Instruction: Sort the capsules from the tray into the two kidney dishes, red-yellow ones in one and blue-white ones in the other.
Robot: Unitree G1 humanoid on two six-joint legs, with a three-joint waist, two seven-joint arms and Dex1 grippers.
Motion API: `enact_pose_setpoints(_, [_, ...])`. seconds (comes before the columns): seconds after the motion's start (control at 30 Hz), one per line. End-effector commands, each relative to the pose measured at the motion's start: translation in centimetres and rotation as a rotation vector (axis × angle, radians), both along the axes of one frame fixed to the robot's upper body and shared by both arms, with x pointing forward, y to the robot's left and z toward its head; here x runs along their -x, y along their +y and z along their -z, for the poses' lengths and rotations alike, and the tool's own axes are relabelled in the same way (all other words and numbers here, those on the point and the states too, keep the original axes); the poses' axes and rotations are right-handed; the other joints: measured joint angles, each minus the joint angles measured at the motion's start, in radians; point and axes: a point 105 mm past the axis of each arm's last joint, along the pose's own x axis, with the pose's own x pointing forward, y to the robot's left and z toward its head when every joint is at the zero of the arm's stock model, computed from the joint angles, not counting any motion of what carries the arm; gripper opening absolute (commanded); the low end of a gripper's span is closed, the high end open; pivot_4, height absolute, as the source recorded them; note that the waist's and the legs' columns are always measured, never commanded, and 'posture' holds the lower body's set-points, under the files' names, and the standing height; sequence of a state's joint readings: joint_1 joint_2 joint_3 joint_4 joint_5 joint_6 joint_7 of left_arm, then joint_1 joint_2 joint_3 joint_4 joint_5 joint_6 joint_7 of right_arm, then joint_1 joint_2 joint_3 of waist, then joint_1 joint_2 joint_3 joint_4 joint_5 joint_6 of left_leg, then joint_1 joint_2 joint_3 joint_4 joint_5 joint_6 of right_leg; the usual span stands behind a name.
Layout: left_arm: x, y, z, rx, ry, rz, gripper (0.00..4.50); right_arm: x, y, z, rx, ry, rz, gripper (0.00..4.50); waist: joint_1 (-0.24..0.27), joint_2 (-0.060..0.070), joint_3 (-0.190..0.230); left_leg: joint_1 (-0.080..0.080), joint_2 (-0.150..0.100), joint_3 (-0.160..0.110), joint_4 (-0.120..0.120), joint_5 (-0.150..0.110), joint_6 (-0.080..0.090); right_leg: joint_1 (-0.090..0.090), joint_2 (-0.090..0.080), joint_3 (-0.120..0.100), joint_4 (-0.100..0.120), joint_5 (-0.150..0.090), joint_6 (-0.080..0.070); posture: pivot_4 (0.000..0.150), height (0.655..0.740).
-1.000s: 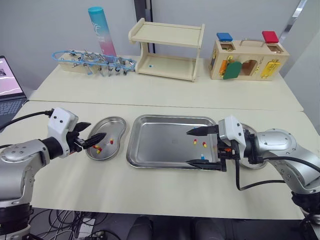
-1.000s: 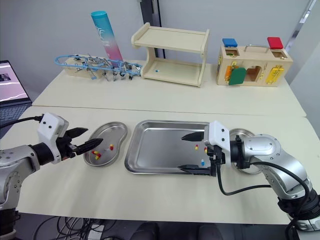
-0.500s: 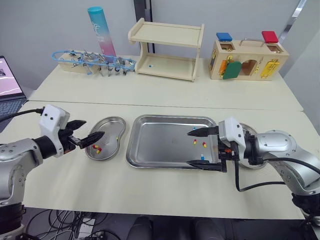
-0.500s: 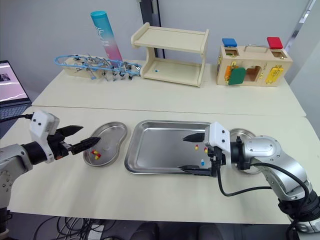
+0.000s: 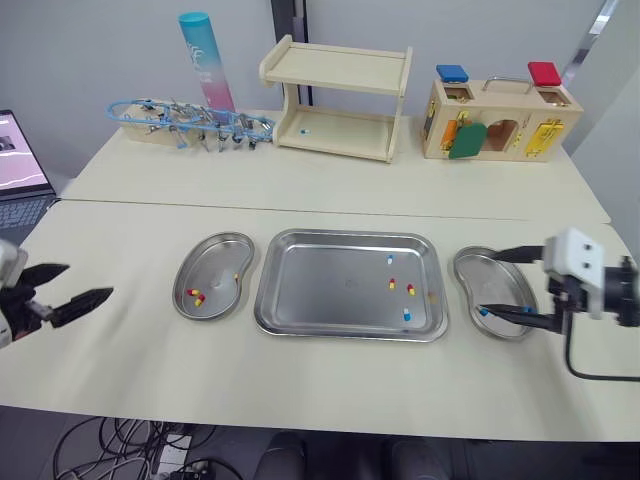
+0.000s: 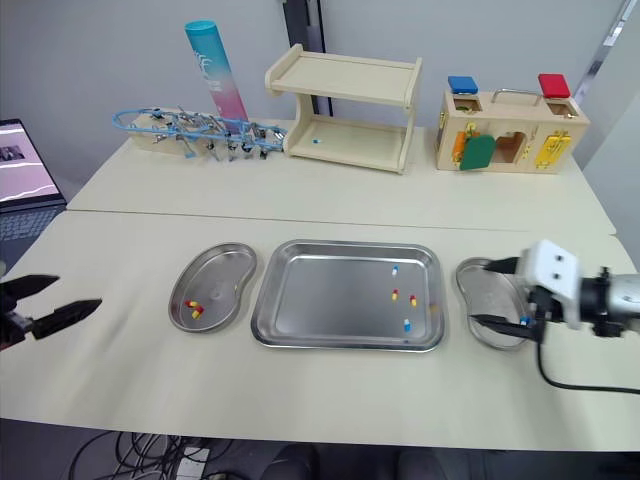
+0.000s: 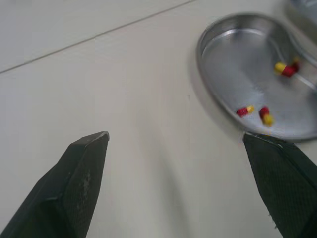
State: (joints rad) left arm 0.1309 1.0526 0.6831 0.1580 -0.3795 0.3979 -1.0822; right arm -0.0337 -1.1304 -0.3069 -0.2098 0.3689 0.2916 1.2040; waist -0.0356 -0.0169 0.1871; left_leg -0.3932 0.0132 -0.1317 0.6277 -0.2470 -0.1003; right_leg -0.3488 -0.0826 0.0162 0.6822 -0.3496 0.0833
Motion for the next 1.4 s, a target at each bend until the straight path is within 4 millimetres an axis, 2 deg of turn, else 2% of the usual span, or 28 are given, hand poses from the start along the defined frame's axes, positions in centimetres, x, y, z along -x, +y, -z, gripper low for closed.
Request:
enact_pose_setpoints(0.03, [1.0, 1.8, -0.6, -0.066, -0.018, -0.024, 4.46, 1.2, -4.1, -0.4, 0.107, -0.011, 0.073, 4.50, 0.002, 0.000, 0.000, 0.000, 0.000, 0.000, 0.000, 0.000, 0.000, 0.000, 0.000, 0.000, 0.000, 0.000, 0.000, 0.150, 0.7400])
enact_pose_setpoints(0.07, [1.2, 2.3, -0.3, -0.063, -0.015, -0.039, 4.46, 1.6, -5.7, 0.0, 0.128, 0.000, 0.111, 4.50, 0.002, 0.000, 0.000, 0.000, 0.000, 0.000, 0.000, 0.000, 0.000, 0.000, 0.000, 0.000, 0.000, 0.000, 0.000, 0.150, 0.7400])
enact_pose_setpoints(0.23, [2.1, 3.0, 1.2, -0.058, 0.021, -0.041, 4.46, 2.5, -10.3, 1.1, 0.131, 0.001, 0.248, 4.50, -0.005, 0.000, 0.000, 0.001, 0.000, 0.001, 0.000, 0.000, 0.000, 0.001, 0.000, 0.000, 0.000, 0.000, 0.000, 0.150, 0.7400])
enact_pose_setpoints(0.33, [2.5, 3.6, 2.0, -0.055, 0.024, -0.073, 4.46, 3.4, -11.8, 2.2, 0.147, 0.037, 0.282, 4.50, -0.013, 0.000, 0.000, 0.001, 0.000, 0.001, -0.001, 0.000, 0.000, 0.001, 0.000, 0.001, 0.000, 0.000, 0.000, 0.150, 0.7400])
enact_pose_setpoints(0.53, [3.2, 3.4, 2.8, -0.031, 0.019, -0.095, 4.46, 3.3, -12.1, 2.9, 0.133, 0.054, 0.292, 4.50, -0.026, 0.001, 0.000, 0.003, 0.001, 0.002, -0.001, 0.000, 0.000, 0.002, 0.000, 0.001, 0.001, 0.000, 0.000, 0.150, 0.7400])
enact_pose_setpoints(0.93, [4.0, 2.8, 3.2, -0.007, 0.013, -0.103, 4.46, 2.5, -11.5, 2.6, 0.144, 0.082, 0.253, 4.50, -0.022, 0.001, 0.000, 0.008, 0.001, 0.002, -0.001, 0.000, 0.000, 0.007, 0.000, 0.002, 0.000, 0.000, 0.000, 0.150, 0.7400])
enact_pose_setpoints(1.4, [4.5, 3.0, 3.5, 0.010, 0.029, -0.109, 4.46, 1.5, -11.2, 2.7, 0.148, 0.091, 0.235, 4.50, -0.022, 0.001, 0.000, 0.009, 0.001, 0.003, -0.002, 0.000, 0.000, 0.007, 0.000, 0.002, 0.000, 0.000, 0.000, 0.150, 0.7400])
